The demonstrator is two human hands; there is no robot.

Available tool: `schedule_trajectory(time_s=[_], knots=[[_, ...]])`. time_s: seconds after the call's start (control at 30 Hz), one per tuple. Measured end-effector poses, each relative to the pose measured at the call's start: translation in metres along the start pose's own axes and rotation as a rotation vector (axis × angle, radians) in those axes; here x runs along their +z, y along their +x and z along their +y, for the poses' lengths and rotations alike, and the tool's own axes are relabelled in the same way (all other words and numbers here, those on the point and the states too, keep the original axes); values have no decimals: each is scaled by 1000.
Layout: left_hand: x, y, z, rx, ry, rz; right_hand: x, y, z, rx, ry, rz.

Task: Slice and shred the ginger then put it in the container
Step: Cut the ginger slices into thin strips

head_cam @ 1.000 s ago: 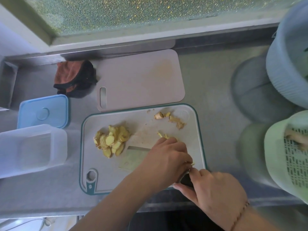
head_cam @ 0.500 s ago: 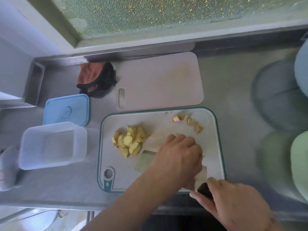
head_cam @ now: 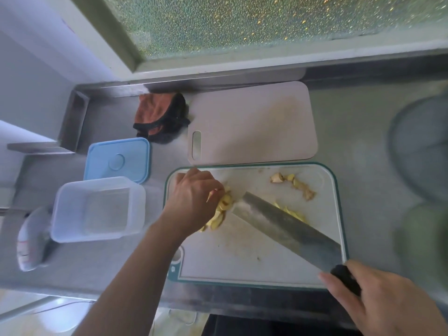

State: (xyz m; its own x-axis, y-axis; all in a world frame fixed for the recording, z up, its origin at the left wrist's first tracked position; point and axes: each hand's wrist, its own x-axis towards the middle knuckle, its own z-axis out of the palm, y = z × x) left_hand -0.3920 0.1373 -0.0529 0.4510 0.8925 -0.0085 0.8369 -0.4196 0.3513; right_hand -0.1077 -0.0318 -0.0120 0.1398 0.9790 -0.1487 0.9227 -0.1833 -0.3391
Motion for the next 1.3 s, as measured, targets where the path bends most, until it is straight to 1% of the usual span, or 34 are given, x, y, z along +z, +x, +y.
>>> schedule_trajectory(time_s=[0.07, 0.2, 0.27, 0.5, 0.6, 0.7, 0.8, 0.87, 1.13, 1.2, 1.3], knots=[[-1, -4, 3, -18, -8, 12, -1, 2, 1, 34, 21, 7], [0, -16, 16, -59, 89, 7, -2, 7, 2, 78, 47, 31], [4, -19, 20, -57, 92, 19, -4, 9, 0, 88, 56, 21], [13, -24, 28, -137, -106, 187, -10, 9, -8, 107, 70, -17], [20, -25, 29, -119, -145, 203, -10, 8, -8, 122, 76, -30], [24, -23, 28, -99, -93, 248, -9, 7, -8, 140, 68, -50], [22, -18, 26, -139, -24, 302, -7, 7, -5, 149, 72, -54], [21, -17, 25, -156, -19, 279, -6, 7, -3, 151, 67, -54], [13, -16, 22, -113, 49, 77, -7, 8, -1, 135, 90, -48], [12, -17, 21, -85, 51, 65, -6, 9, 0, 139, 96, -58], [12, -17, 17, -106, 18, 110, -6, 9, 1, 129, 90, -62]])
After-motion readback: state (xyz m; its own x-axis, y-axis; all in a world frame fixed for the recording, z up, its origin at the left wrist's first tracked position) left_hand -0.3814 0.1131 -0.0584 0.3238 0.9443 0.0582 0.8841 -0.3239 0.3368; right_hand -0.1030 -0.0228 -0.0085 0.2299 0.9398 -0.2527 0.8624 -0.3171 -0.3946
